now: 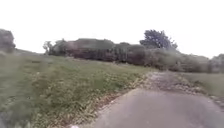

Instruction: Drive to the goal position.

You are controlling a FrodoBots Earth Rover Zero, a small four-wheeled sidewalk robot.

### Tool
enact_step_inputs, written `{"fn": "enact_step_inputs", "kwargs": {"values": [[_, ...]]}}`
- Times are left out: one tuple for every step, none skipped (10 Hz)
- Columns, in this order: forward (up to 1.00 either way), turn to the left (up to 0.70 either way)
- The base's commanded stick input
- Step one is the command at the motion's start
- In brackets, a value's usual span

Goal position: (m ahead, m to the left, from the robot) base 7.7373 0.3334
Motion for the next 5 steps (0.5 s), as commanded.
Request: {"fn": "enact_step_inputs", "kwargs": {"values": [[0.00, -0.70], [0.00, -0.70], [0.00, -0.70], [0.00, -0.70], [0.00, -0.70]]}}
